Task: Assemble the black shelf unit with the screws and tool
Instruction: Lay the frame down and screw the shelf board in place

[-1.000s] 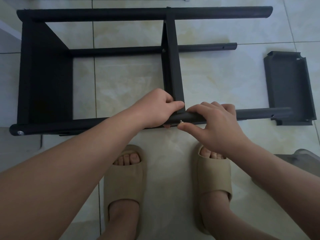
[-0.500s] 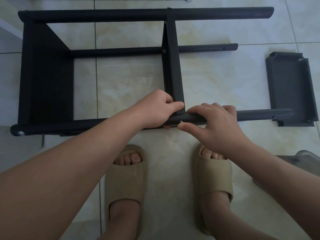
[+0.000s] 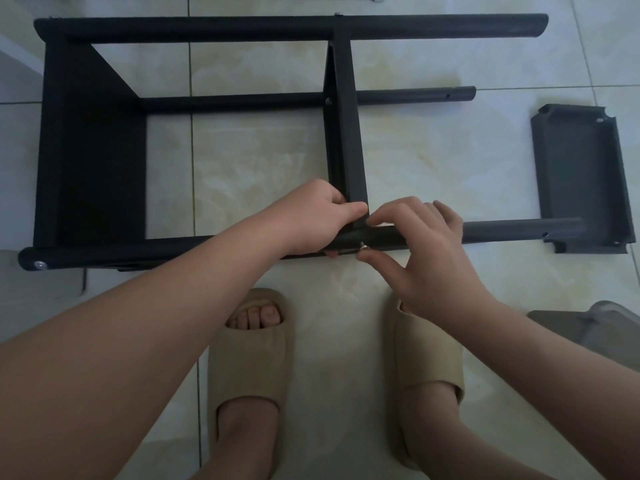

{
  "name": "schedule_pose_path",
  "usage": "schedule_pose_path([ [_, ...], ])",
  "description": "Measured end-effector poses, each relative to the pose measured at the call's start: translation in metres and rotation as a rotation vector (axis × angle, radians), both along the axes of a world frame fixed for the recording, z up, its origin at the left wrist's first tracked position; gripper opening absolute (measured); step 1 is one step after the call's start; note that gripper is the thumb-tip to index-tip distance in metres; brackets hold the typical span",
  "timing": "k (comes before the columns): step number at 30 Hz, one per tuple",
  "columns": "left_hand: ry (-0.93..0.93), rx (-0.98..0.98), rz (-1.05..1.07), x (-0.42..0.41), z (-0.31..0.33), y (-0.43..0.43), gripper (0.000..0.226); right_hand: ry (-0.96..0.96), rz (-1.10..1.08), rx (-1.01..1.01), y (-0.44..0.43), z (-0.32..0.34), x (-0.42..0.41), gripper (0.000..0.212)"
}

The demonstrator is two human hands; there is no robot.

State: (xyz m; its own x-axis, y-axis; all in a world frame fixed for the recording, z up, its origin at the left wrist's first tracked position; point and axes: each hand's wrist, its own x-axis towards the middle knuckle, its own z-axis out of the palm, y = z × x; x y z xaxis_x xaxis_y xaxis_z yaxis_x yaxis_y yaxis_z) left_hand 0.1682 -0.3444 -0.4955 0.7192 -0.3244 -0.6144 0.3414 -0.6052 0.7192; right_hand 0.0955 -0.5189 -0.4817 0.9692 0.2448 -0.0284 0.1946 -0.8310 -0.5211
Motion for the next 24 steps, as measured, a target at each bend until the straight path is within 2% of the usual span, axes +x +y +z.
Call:
schedule_pose_path([
  [3, 0.011, -0.014, 0.007, -0.0006, 0.0016, 0.0, 0.044, -0.121, 0.062, 0.035, 0.0012, -0.0063, -0.0033, 0.012],
  [7, -0.015, -0.005, 0.012, -0.0014, 0.0023, -0.0004, 0.043, -0.175, 0.072, 0.02, 0.0026, -0.0094, -0.0036, 0.013],
  [15, -0.066, 0.043, 0.009, -0.0032, 0.0047, -0.0008, 0.048, -0.078, 0.001, 0.061, 0.0061, -0.0096, -0.0057, 0.015],
  [24, -0.049, 0.015, 0.024, -0.0034, 0.0041, -0.0001, 0.046, -0.069, 0.104, 0.085, 0.0013, -0.0068, -0.0023, 0.013],
])
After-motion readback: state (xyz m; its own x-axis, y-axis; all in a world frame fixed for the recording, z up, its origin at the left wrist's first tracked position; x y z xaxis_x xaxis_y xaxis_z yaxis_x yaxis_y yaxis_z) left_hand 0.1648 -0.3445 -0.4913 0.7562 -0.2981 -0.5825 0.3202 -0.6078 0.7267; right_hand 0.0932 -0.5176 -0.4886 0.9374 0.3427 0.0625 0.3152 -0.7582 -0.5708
